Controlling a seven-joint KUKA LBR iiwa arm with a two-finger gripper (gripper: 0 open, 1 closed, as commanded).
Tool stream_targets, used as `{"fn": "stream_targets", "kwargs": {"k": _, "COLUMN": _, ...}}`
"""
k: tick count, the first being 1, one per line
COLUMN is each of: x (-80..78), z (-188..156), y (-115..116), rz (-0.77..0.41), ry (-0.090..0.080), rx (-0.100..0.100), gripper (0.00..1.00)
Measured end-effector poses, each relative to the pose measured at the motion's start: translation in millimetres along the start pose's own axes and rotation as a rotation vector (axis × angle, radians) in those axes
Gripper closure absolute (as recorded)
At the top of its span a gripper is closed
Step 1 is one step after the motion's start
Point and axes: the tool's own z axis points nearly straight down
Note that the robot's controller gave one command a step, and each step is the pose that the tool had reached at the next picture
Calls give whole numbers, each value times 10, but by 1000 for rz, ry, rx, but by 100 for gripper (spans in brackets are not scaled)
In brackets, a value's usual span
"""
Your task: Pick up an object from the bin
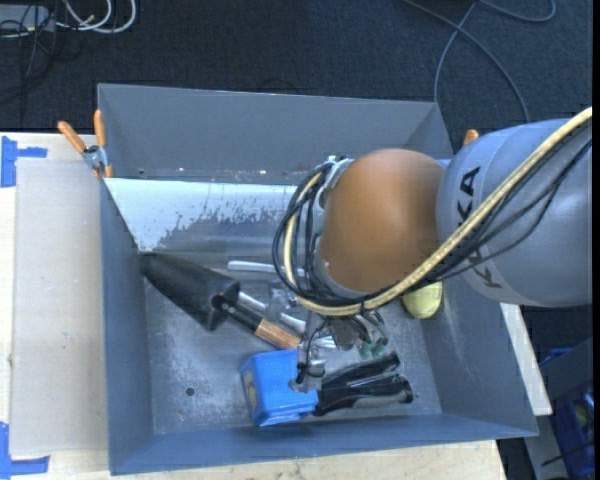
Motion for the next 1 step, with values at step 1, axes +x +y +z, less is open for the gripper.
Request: {"fn": "stream_targets", "kwargs": {"k": 1, "x": 89, "z": 111, "y": -131, "rz": -159, "ry": -1, "rx": 1, "gripper": 0}}
